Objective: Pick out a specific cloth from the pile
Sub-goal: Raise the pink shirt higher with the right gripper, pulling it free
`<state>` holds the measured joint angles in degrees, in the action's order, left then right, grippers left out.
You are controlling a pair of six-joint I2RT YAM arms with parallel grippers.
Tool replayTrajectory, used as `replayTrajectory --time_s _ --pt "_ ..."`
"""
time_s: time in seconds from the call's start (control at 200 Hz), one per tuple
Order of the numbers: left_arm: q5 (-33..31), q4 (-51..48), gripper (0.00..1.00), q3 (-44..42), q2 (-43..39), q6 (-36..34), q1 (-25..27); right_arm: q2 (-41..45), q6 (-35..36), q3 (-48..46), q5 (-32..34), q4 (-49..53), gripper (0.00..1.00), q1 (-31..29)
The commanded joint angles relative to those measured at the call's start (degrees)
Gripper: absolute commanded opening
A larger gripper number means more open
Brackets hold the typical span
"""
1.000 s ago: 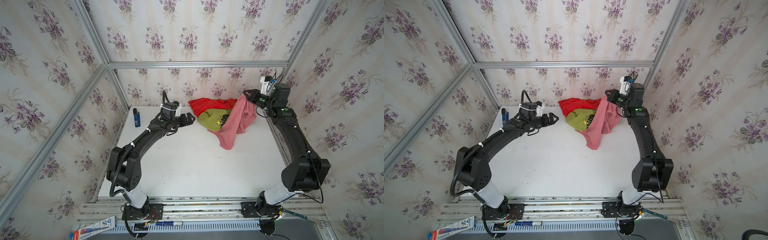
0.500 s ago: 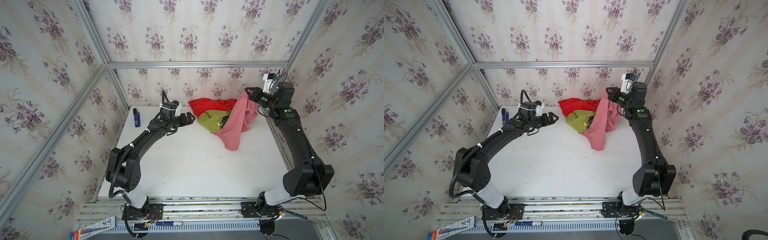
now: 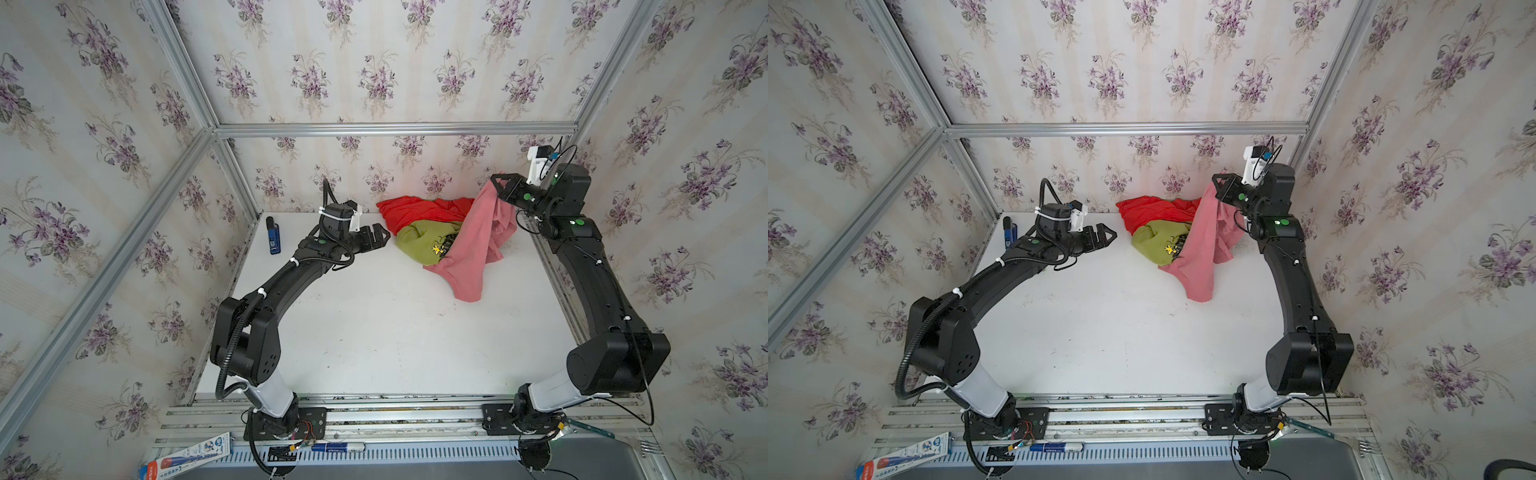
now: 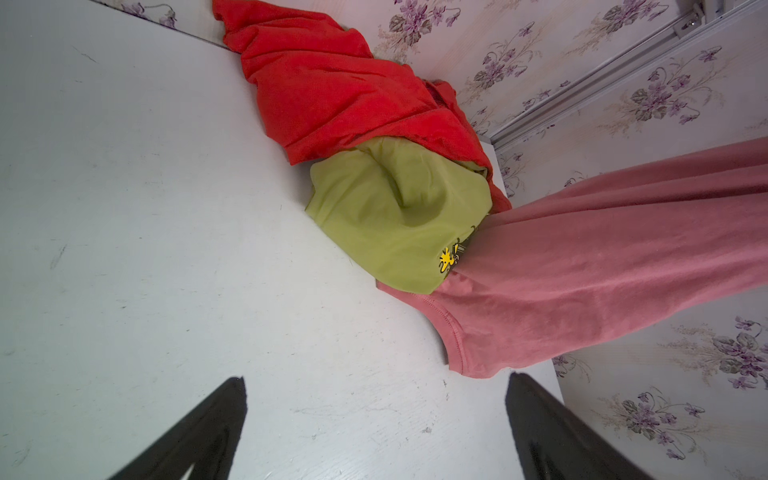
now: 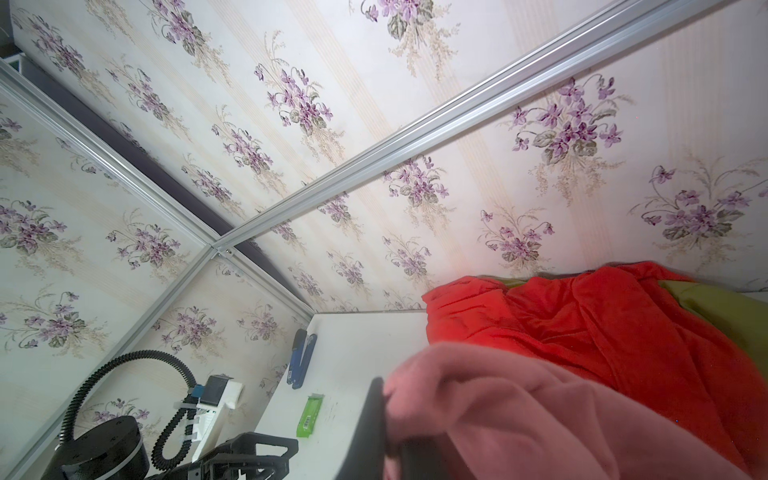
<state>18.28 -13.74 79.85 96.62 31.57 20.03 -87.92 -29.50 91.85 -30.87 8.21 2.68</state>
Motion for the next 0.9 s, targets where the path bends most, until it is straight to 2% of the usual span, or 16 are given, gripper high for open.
replayTrajectory --time_s 0.0,0.894 --pt "0.23 1.08 1.0 -0.15 -0.51 0.16 0.1 0.73 1.19 0.69 0.29 -5.56 0.0 -0.22" --pt "0.42 1.17 1.0 -0.33 -1.08 0.69 0.18 3.32 1.94 0.56 1.15 -6.36 0.0 -1.34"
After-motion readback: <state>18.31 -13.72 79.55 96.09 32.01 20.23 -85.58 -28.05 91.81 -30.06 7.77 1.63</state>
